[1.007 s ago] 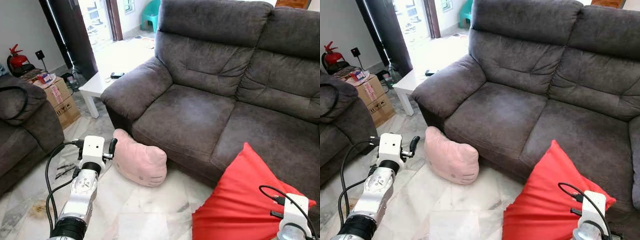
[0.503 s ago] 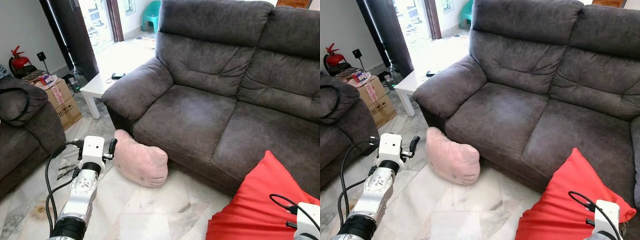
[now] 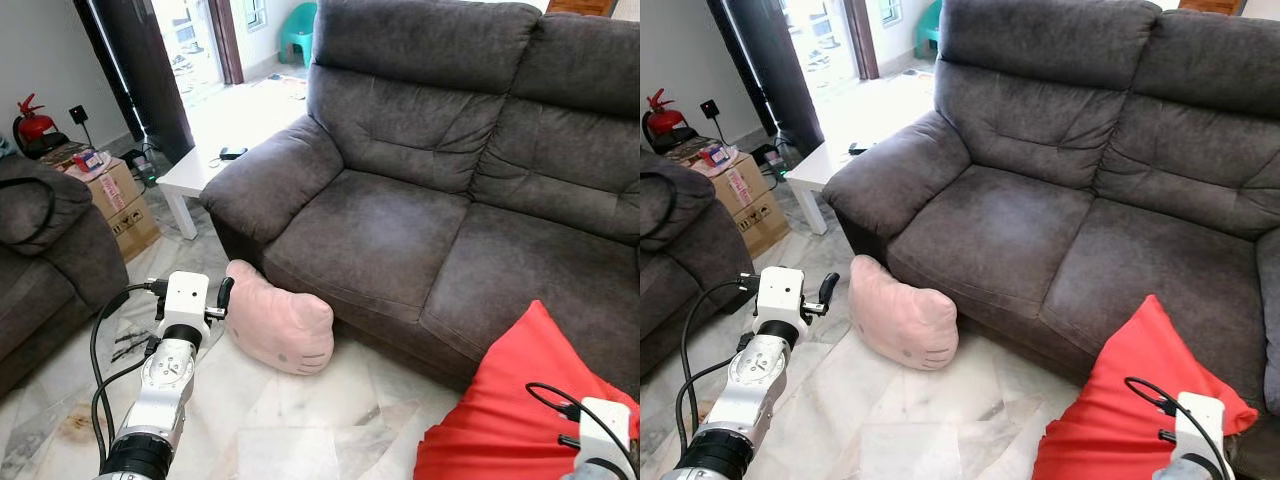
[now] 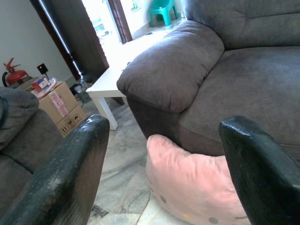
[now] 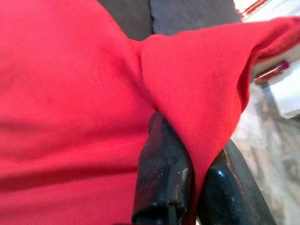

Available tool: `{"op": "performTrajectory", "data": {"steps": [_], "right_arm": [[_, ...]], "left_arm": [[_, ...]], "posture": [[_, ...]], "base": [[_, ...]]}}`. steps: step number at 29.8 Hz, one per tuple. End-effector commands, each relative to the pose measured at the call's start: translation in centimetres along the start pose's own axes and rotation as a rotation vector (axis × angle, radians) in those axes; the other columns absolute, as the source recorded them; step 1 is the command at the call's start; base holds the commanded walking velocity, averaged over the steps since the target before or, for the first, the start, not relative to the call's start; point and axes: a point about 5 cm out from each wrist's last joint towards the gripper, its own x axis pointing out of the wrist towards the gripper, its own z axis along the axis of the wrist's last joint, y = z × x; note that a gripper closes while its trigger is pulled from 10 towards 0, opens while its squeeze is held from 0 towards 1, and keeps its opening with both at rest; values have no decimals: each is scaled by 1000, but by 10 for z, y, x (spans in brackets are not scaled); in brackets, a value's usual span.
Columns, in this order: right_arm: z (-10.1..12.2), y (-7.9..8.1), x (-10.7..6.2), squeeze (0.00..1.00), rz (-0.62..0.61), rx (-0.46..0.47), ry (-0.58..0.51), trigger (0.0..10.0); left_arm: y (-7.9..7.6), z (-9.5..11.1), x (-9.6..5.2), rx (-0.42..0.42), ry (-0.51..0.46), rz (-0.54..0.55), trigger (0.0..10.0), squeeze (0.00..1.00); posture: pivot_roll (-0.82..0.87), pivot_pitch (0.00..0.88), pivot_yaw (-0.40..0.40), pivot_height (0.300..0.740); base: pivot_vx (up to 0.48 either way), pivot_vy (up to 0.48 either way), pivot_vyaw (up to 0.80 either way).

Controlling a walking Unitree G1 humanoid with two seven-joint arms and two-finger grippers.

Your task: Move the pillow to the sofa from floor

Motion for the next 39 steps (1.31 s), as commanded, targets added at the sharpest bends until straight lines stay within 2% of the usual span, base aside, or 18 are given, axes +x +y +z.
{"op": "performTrajectory", "data": {"steps": [1,2,5,10,18,20,21,22,23,24,25,26,29,31,33,36,37,39], "right_arm": [[13,-21,12,0,-137,37,-28,10000],[13,-21,12,0,-137,37,-28,10000],[6,-41,18,0,-204,30,-13,10000],[0,-47,19,0,-206,27,-4,10000],[-6,-35,12,0,-150,49,5,10000],[-1,-14,6,0,-48,174,23,10000],[-1,-14,6,0,-48,174,23,10000],[1,-9,4,0,-16,220,27,10000],[14,14,-2,0,155,341,12,10000],[20,23,-6,0,226,382,2,10000],[30,36,-11,0,326,416,-30,10000],[30,36,-11,0,326,416,-30,10000],[51,61,-24,0,521,479,-95,10000],[57,65,-27,0,556,497,-112,10000],[76,73,-33,0,658,586,-173,10000],[89,77,-37,0,732,629,-225,10000],[102,83,-44,0,849,659,-281,10000],[109,88,-51,0,971,657,-327,10000]], "left_arm": [[2,-1,1,21,10,5,10000,0],[2,-1,1,21,10,5,10000,0],[3,-2,0,20,12,7,10000,0],[2,-2,0,18,15,4,10000,0],[2,-2,2,19,16,0,10000,0],[1,-2,2,20,15,-3,10000,0],[1,-2,2,20,15,-3,10000,0],[1,-2,2,20,15,-3,10000,0],[1,-2,2,17,14,-4,10000,0],[1,-2,2,16,14,-4,10000,0],[0,-2,2,14,14,-5,10000,0],[0,-2,2,14,14,-5,10000,0],[-1,-2,2,10,13,-9,10000,0],[-1,-2,2,8,13,-9,10000,0],[-2,-2,2,0,12,-12,10000,0],[-2,-2,1,-5,11,-16,10000,0],[-3,-2,1,-11,13,-29,10000,0],[-5,-3,1,-20,21,-53,10000,0]], "posture": [[75,0,1,740],[75,0,1,740],[65,0,1,740],[56,0,3,740],[54,0,8,740],[56,0,8,740],[56,0,8,740],[56,0,8,740],[57,0,4,740],[57,0,4,740],[59,0,2,740],[59,0,2,740],[61,0,-3,740],[61,0,-3,740],[62,0,-11,740],[61,0,-13,740],[57,0,-16,740],[53,0,-18,740]], "base": [[0,0,0],[0,0,0],[0,0,0],[0,0,0],[0,0,0],[0,0,0],[0,0,0],[0,0,0],[0,0,0],[0,0,0],[0,0,0],[0,0,0],[0,0,0],[0,0,0],[0,0,0],[0,0,0],[0,0,0],[0,0,0]]}}
